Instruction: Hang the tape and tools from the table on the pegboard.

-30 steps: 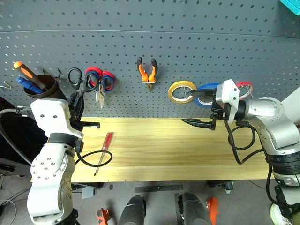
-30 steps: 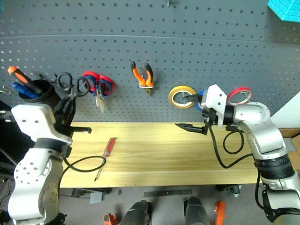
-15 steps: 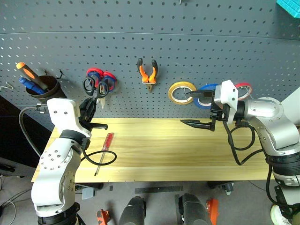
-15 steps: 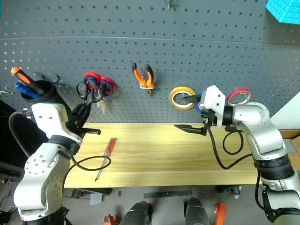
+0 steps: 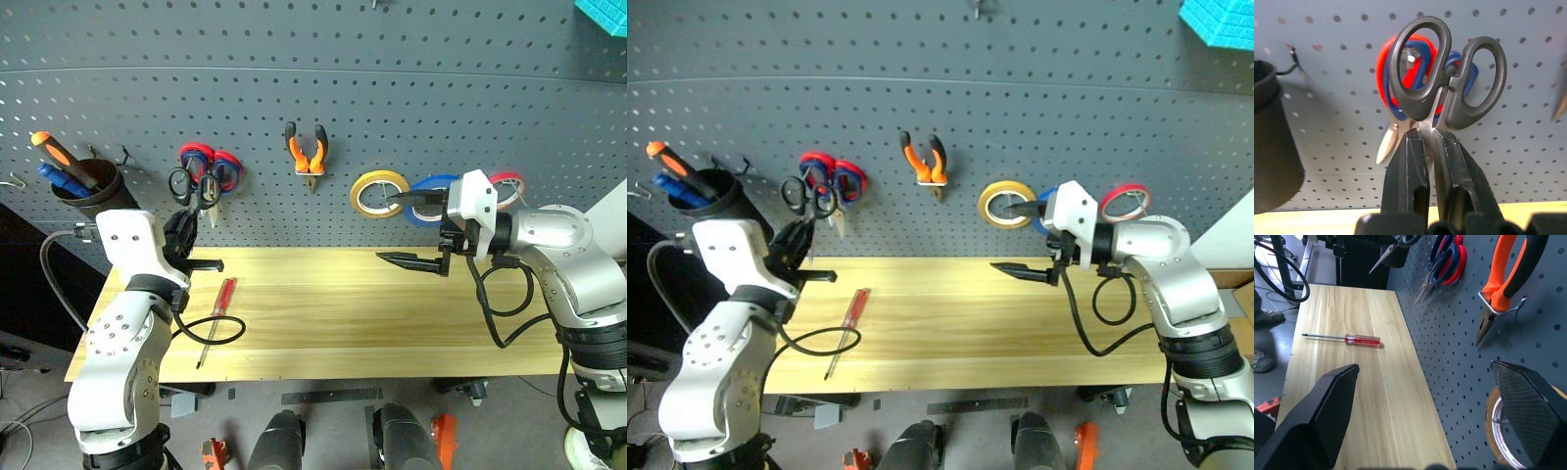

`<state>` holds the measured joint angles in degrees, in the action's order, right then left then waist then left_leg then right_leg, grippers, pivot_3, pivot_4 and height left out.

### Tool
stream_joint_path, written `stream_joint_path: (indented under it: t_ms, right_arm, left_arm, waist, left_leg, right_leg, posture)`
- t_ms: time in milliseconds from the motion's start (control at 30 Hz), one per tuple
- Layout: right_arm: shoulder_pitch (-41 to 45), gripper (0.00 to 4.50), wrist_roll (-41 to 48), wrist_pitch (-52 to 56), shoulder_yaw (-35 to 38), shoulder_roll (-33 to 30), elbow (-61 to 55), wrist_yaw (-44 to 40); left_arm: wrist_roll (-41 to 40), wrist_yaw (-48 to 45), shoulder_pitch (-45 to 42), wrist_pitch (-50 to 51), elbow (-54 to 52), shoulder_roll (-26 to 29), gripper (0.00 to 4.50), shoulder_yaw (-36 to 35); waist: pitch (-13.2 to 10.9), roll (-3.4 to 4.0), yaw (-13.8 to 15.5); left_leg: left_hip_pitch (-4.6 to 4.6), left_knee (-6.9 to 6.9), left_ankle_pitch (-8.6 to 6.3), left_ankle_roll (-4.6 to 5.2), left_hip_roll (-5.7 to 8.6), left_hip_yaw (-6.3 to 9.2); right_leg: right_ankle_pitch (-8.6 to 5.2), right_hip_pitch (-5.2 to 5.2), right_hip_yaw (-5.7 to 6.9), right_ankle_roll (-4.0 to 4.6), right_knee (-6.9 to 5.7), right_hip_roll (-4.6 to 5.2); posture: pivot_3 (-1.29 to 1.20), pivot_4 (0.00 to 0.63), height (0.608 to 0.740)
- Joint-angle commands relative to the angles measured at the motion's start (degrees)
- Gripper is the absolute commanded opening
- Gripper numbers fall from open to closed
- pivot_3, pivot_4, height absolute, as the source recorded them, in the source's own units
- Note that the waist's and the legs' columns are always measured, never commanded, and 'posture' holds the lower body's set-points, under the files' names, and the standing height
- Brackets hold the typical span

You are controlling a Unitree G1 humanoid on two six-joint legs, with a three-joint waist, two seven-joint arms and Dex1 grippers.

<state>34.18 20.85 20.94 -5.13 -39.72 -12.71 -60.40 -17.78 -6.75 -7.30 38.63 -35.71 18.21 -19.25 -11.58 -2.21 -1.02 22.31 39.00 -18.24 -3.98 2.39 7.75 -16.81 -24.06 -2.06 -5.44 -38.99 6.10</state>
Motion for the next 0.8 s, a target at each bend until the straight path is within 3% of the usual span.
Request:
stream_joint_path:
  t_ms: [33, 467, 633, 800]
  right_arm:
    - [-0.1, 4.5, 0.6, 0.2, 1.3, -0.5, -2.2, 0.3]
    - [-0.5, 4.5, 2.2, 1.6, 1.9, 0.1, -4.9, 2.1]
    - [-0.9, 4.5, 4.5, 4.1, 2.8, 1.3, -7.0, 3.8]
    - [-0.1, 4.5, 12.4, 12.5, 5.7, 2.7, -9.6, 6.5]
  left_arm:
    - [-0.2, 0.6, -1.6, 0.6, -0.2, 0.6, 0.02, -0.1]
    - [-0.2, 4.0, -5.6, 0.3, 4.9, -0.2, 0.02, -2.2]
    - [-0.8, 4.4, -4.7, 0.1, 4.3, -1.1, 1.6, -2.5]
    - [1.2, 4.6, -1.9, -0.9, 4.3, -0.3, 3.33, -2.7]
  waist:
    - [0.0, 0.0, 0.0]
    - [0.0, 0.0, -0.7]
    - [0.0, 0.0, -0.8]
    - [0.0, 0.0, -0.8]
  left_leg:
    - [-0.01, 0.0, 0.0, 0.0, 0.0, 0.0]
    - [-0.01, 0.0, 0.0, 0.0, 0.0, -0.01]
    - [-0.01, 0.0, 0.0, 0.0, 0.0, 0.0]
    - [-0.02, 0.0, 0.0, 0.0, -0.01, 0.0]
  right_leg:
    - [0.0, 0.0, 0.0, 0.0, -0.01, 0.0]
    - [0.0, -0.01, -0.02, 0.0, 0.0, 0.0]
    - [0.0, -0.01, -0.02, 0.0, 0.0, 0.0]
    - [0.0, -0.01, -0.04, 0.0, 0.0, -0.01]
  posture:
    - [0.01, 0.166, 0.74]
    - [-0.01, 0.175, 0.74]
    - [-0.01, 0.179, 0.74]
    - [-0.02, 0.187, 0.74]
